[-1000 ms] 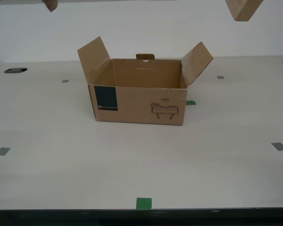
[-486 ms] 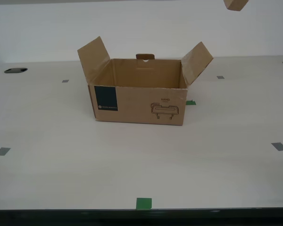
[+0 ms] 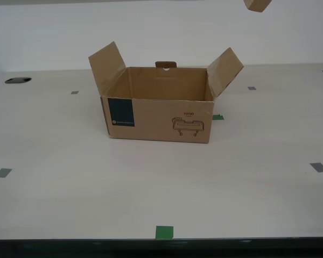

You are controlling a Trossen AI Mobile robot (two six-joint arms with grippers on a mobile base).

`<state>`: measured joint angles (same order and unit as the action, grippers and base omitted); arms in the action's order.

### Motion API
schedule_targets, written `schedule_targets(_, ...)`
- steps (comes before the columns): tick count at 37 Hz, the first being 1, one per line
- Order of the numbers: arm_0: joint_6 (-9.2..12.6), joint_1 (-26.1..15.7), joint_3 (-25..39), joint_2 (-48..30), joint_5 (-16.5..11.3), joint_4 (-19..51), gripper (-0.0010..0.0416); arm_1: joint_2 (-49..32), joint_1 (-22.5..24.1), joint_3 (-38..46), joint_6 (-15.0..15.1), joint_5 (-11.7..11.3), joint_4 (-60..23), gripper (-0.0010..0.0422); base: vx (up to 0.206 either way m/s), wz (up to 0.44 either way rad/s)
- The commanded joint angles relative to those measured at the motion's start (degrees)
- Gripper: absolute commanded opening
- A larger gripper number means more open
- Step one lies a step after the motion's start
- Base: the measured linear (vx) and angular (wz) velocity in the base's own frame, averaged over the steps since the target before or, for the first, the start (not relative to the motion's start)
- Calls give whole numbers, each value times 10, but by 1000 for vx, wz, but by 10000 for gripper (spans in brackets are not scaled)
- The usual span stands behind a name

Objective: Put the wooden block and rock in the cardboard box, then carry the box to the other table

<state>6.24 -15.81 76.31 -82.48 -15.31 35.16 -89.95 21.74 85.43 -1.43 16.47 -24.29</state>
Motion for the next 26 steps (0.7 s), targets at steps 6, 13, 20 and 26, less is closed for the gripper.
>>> schedule_targets(6, 16, -8, 0, 0, -38, -2, -1, -47, 30, 61, 22, 3, -111, -1, 0, 0)
schedule_targets(13, 28, -13, 0, 0, -46, 5, -1, -79, 48, 102, 24, 3, -193, -1, 0, 0)
schedule_targets(20, 30, -21, -3, -7, -46, 5, -1, -106, 62, 116, 26, 3, -222, -1, 0, 0)
schedule_targets(26, 30, -40, -3, -29, -46, -10, -1, -131, 76, 115, 30, 4, -229, -1, 0, 0)
